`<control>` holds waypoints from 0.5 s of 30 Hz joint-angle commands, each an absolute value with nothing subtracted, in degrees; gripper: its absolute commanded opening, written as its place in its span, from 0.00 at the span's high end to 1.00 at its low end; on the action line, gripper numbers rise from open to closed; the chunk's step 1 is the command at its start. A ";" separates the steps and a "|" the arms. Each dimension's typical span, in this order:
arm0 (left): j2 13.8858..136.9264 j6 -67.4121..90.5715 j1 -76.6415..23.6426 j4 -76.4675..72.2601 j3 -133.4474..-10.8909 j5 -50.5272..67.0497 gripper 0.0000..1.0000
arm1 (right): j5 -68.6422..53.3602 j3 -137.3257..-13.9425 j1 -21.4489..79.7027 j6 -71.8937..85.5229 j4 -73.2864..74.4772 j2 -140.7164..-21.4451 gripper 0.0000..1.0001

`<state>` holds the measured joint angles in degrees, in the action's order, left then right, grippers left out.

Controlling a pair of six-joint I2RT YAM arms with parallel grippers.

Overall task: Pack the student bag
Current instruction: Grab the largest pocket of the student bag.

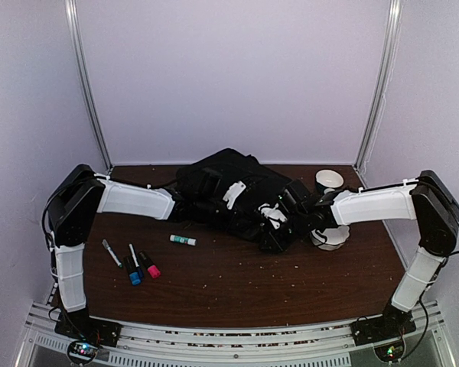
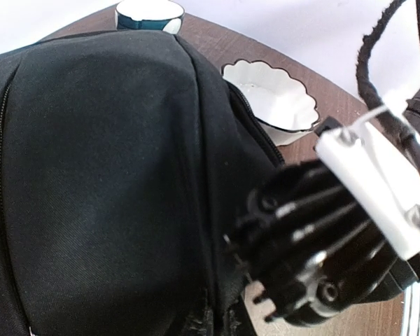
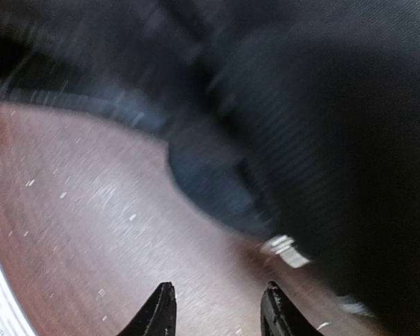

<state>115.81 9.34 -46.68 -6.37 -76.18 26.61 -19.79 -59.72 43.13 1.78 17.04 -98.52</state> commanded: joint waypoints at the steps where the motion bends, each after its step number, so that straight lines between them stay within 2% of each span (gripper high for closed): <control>1: 115.97 10.64 -45.94 -14.20 -77.08 29.50 1.00 | -13.15 -60.22 43.54 3.13 12.68 -98.96 0.59; 6: 115.98 10.72 -45.83 -14.42 -76.90 29.95 1.00 | -11.28 -58.66 43.57 2.45 9.54 -96.65 0.58; 13: 116.56 11.56 -45.75 -15.24 -76.82 30.87 1.00 | -10.55 -61.80 43.53 2.62 7.24 -99.62 0.57; 15: 116.64 11.93 -45.76 -15.62 -76.65 31.29 1.00 | -10.55 -62.56 43.53 2.71 7.22 -100.49 0.60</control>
<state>116.16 10.83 -46.11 -7.62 -76.18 28.58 -12.53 -59.88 43.27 2.17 10.55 -98.85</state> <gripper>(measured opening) 0.027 0.424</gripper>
